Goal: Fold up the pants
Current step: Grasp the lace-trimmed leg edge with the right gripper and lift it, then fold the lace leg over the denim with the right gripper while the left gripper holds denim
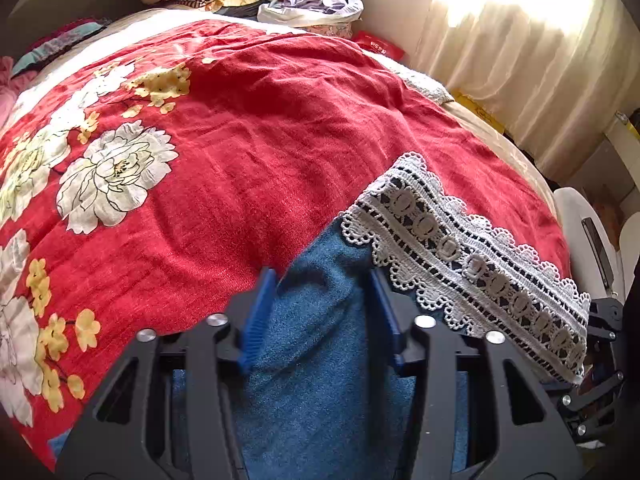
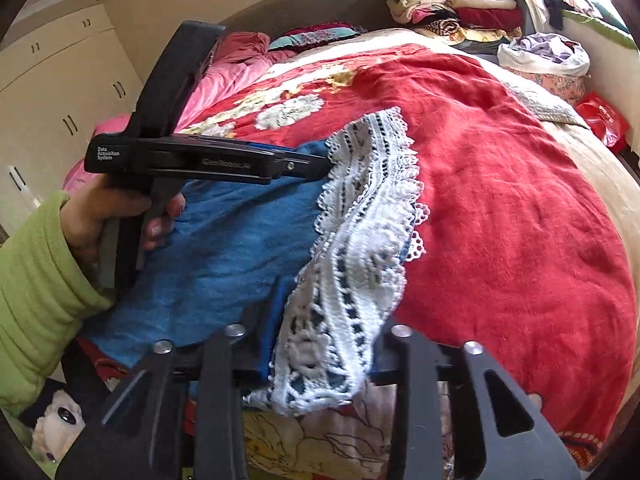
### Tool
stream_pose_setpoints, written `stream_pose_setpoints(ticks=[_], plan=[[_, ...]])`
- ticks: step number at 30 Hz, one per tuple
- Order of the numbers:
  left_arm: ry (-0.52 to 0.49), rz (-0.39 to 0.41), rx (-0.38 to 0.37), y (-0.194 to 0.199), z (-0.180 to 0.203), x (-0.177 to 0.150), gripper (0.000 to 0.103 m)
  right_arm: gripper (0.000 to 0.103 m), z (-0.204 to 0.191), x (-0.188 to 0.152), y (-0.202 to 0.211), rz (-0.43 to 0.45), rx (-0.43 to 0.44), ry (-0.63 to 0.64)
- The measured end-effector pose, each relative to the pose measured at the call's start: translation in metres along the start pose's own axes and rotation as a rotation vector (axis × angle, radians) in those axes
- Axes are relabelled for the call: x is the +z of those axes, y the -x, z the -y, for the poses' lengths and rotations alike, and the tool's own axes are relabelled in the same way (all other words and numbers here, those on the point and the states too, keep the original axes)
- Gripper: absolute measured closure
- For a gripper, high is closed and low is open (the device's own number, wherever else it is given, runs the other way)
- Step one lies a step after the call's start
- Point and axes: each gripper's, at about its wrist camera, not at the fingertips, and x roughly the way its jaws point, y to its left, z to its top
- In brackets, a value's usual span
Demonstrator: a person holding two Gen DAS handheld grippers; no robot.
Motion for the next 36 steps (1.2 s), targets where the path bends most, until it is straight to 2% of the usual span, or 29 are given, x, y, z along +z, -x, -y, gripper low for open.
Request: stream_pose_setpoints(ticks=[2, 4, 9, 16, 19, 20, 23, 26, 28, 33, 36], plan=[[0.033, 0.022, -0.046, 0.004, -0.003, -0.001, 0.094, 0.076, -0.005, 0.004, 0.003, 0.009, 0.013, 0.012], [0.043, 0.031, -0.068, 0.006, -0.007, -0.004, 0.096, 0.076, -0.015, 0.008, 0.007, 0.026, 0.023, 0.038], [0.131, 0.115, -0.159, 0.034, -0.025, -0.013, 0.098, 0.076, -0.049, 0.021, 0.014, 0.050, 0.047, 0.130], [0.269, 0.208, -0.149, 0.093, -0.070, -0.050, 0.099, 0.076, -0.119, 0.034, 0.006, 0.051, 0.101, 0.302], [0.358, 0.237, -0.099, 0.126, -0.097, -0.077, 0.098, 0.076, -0.153, 0.034, -0.008, 0.035, 0.112, 0.390], [0.384, 0.248, -0.092, 0.137, -0.105, -0.085, 0.094, 0.076, -0.165, 0.032, -0.014, 0.026, 0.115, 0.422], [0.450, 0.265, -0.058, 0.168, -0.124, -0.112, 0.069, 0.076, -0.201, 0.024, -0.037, -0.020, 0.124, 0.515], [0.483, 0.246, -0.028, 0.184, -0.135, -0.137, 0.066, 0.076, -0.231, 0.008, -0.054, -0.074, 0.153, 0.588], [0.499, 0.247, -0.035, 0.188, -0.136, -0.148, 0.062, 0.074, -0.244, -0.005, -0.066, -0.097, 0.115, 0.641], [0.559, 0.258, -0.061, 0.189, -0.145, -0.170, 0.046, 0.063, -0.249, -0.018, -0.076, -0.125, 0.122, 0.636], [0.612, 0.268, -0.118, 0.184, -0.151, -0.177, 0.042, 0.058, -0.248, -0.022, -0.070, -0.099, 0.119, 0.655]])
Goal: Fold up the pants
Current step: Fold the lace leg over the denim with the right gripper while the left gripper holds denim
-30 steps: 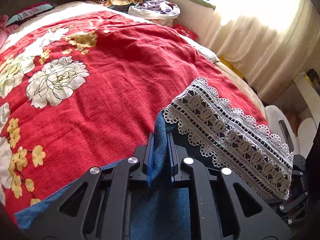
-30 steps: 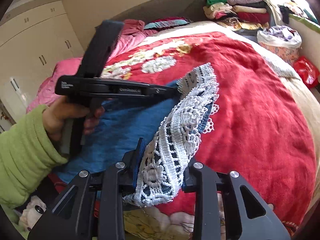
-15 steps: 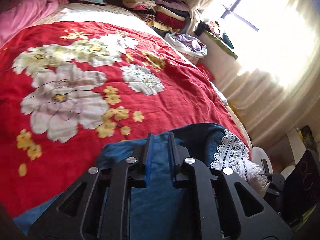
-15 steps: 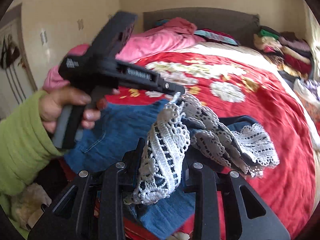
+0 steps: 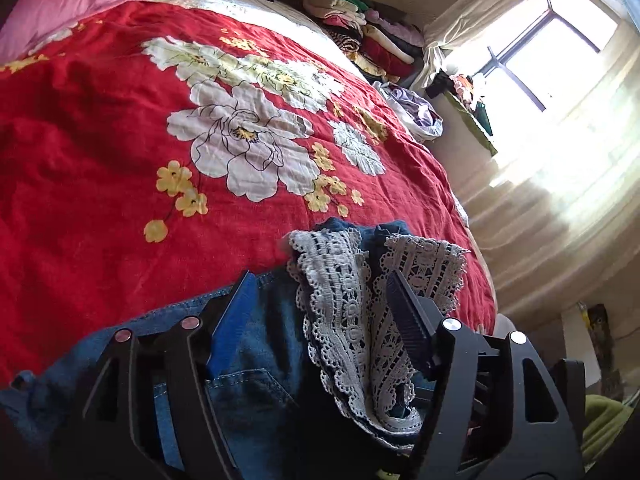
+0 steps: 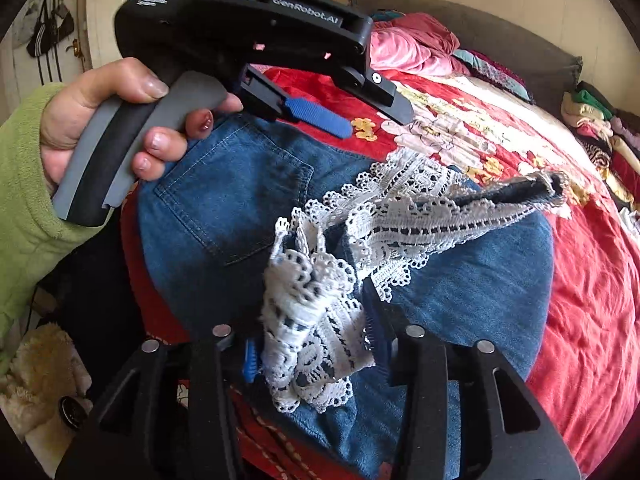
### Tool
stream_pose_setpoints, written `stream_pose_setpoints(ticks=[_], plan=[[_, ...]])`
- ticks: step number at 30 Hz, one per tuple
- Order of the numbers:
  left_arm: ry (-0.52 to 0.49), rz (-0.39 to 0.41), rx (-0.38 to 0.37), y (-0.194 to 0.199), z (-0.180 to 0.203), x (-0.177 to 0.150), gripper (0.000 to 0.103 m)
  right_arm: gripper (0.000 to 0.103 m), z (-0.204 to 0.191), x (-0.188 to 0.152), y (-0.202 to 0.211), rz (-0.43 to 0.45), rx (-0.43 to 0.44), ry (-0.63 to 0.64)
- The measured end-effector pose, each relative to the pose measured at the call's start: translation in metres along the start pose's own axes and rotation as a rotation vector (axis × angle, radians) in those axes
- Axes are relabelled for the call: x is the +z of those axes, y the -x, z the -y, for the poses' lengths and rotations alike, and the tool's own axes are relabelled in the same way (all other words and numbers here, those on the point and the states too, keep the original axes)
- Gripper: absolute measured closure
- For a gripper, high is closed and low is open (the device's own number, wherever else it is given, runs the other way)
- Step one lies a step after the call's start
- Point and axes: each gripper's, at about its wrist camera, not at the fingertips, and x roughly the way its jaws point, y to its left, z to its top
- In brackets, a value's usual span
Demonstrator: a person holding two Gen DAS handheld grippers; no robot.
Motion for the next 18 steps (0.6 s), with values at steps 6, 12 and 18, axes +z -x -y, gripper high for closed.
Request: stream_pose_setpoints(ticks=[6, 12, 18], plan=[[0.013, -0.018, -0.015, -0.011, 0.003, -0.007, 0.034, 0.047, -0.004, -0.005, 0.005, 0.038, -0.012, 0.031], [-0.012, -0.020, -0.044, -0.016, 0.018, -0.008, 0.029, 0.042, -0.016, -0.005, 0.000, 0.032, 0.060, 0.067], [0.046, -0.007, -0.016, -0.017, 0.004, 0.007, 0.025, 0.042, -0.013, -0.013, 0.015, 0.057, 0.062, 0.046]])
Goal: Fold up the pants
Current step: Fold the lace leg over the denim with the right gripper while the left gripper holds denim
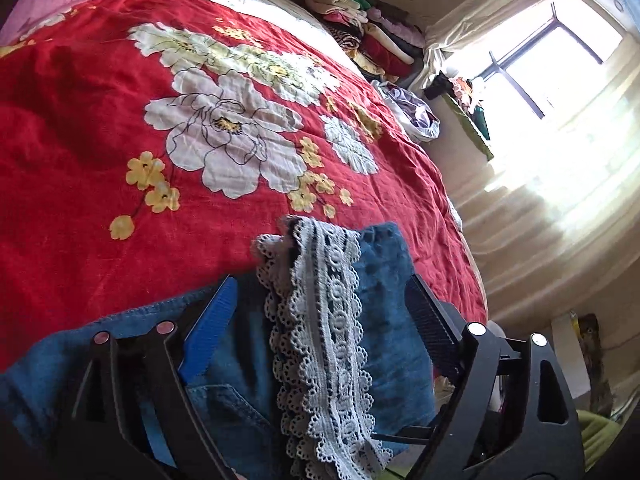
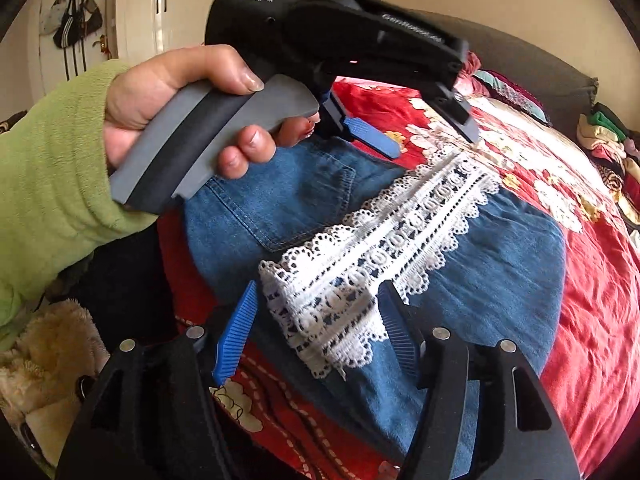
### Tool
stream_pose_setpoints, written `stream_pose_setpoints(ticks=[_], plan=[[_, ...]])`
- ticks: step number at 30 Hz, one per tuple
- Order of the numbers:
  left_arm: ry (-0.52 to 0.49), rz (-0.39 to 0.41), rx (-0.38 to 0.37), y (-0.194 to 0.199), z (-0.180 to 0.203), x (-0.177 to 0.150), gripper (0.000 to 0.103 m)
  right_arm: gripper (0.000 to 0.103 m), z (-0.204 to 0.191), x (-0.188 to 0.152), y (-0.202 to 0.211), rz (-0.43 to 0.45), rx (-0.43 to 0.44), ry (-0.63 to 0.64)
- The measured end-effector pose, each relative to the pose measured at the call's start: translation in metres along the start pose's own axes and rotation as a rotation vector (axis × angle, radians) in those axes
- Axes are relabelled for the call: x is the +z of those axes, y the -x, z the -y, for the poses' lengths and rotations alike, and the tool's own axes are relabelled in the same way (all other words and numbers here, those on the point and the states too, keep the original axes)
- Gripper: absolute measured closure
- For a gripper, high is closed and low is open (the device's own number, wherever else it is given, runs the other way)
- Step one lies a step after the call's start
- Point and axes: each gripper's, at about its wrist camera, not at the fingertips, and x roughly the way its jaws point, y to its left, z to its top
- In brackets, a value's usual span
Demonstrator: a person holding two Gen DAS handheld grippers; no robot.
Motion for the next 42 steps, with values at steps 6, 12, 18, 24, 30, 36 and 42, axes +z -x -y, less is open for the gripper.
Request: stream_pose_setpoints(ticks=[6, 12, 18, 24, 30, 36, 42], plan=[[0.043, -0.052, 0.042, -0.020, -0.015, 0.013, 0.024, 0.042, -0.010, -0.012, 0.015, 0.015, -0.008, 0.006], [0.036, -0.060, 0.078, -0.032, -0.013, 0.016, 0.035, 0.042, -0.030, -0.009, 0.004, 0.007, -0.043, 0.092], [0.023, -0.064, 0.069, -0.041, -0.008, 0.016, 0.066, 0.055, -0.028, -0.007, -0.016, -0.051, -0.105, 0.091], [0.035, -0.037, 0.052, -0.035, -0.005, 0.015, 0.086, 0.083, 0.004, -0.002, 0.002, -0.013, 0.059, -0.073], [0.016, 0.023, 0.011, -0.002, 0.008, 0.010, 0.088, 0.084, 0.004, -0.003, 0.026, 0.036, 0.126, -0.061], [0.024, 0.045, 0.072, 0.006, -0.005, -0.006, 0.088, 0.082, -0.011, -0.010, 0.009, -0.032, 0.129, -0.004], [0.026, 0.030, 0.108, -0.011, -0.017, -0.008, 0.080, 0.069, -0.019, -0.013, 0.002, -0.055, 0.139, 0.016]])
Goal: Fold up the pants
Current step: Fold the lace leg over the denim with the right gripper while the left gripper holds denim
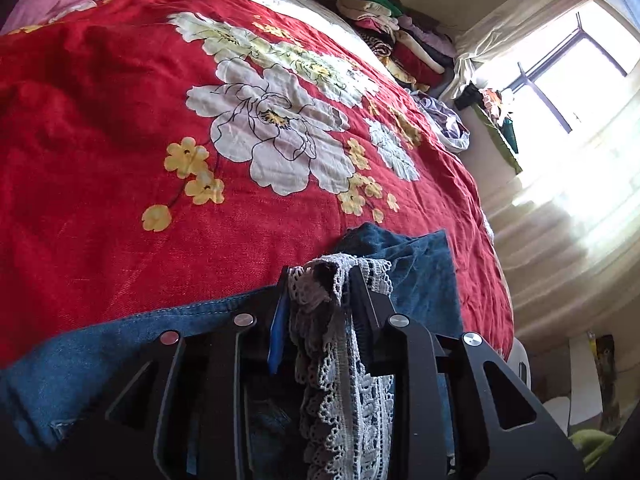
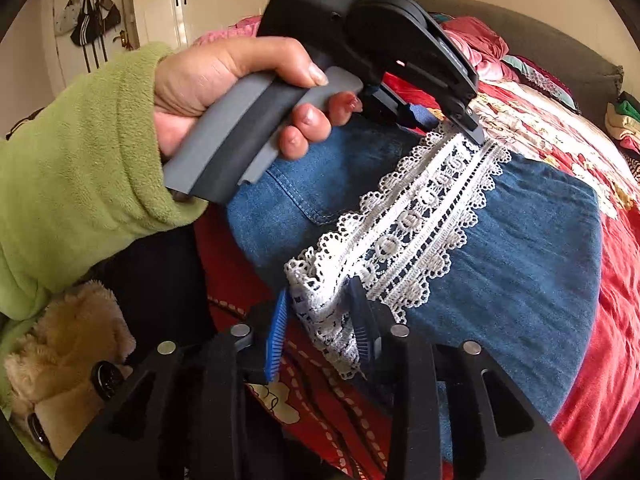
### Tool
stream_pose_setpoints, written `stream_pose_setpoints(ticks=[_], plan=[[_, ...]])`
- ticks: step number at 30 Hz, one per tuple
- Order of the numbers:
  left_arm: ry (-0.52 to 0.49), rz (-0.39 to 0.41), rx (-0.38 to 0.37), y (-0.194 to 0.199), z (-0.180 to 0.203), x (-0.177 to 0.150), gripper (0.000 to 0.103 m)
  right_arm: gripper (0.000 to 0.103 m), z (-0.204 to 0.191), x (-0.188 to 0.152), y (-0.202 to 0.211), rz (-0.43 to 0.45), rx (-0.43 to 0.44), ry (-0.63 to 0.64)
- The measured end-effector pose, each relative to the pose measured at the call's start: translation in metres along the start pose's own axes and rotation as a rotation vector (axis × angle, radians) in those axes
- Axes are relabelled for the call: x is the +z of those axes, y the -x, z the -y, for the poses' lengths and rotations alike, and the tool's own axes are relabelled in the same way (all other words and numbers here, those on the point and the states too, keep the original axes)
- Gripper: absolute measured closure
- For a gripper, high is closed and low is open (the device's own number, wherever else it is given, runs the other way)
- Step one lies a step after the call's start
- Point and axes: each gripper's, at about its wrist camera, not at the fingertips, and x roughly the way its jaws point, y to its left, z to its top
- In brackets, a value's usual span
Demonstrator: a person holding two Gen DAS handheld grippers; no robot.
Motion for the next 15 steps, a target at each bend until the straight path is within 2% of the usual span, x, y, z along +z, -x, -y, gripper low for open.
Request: stream_pose_setpoints(ticks=[2, 4, 6, 7, 9, 12, 15], plan=[[-0.011, 0.008, 0.013, 0.000, 0.000, 0.000, 0.077, 0.066, 0.002, 0.000, 0.004, 0.005, 0.022, -0.007], [-0.010, 0.021, 0.022, 0.007, 0.001, -0.001, 0.071, 0.061, 0.004, 0.000, 0.015, 0.028, 0.042, -0.006], [-0.029, 0.043, 0.037, 0.020, 0.006, -0.004, 0.058, 0.057, 0.013, 0.000, 0.029, 0.069, 0.045, -0.019], [-0.046, 0.055, 0.047, 0.026, 0.009, -0.005, 0.056, 0.055, 0.018, 0.000, 0.038, 0.093, 0.043, -0.035], [-0.072, 0.077, 0.073, 0.038, 0.013, -0.011, 0.054, 0.054, 0.031, -0.004, 0.052, 0.119, 0.006, -0.071], [-0.105, 0.091, 0.086, 0.052, 0.024, -0.028, 0.051, 0.054, 0.054, -0.016, 0.060, 0.109, -0.099, -0.118], [-0.183, 0.091, 0.117, 0.055, 0.043, -0.053, 0.045, 0.054, 0.074, -0.029, 0.058, 0.080, -0.127, -0.188]])
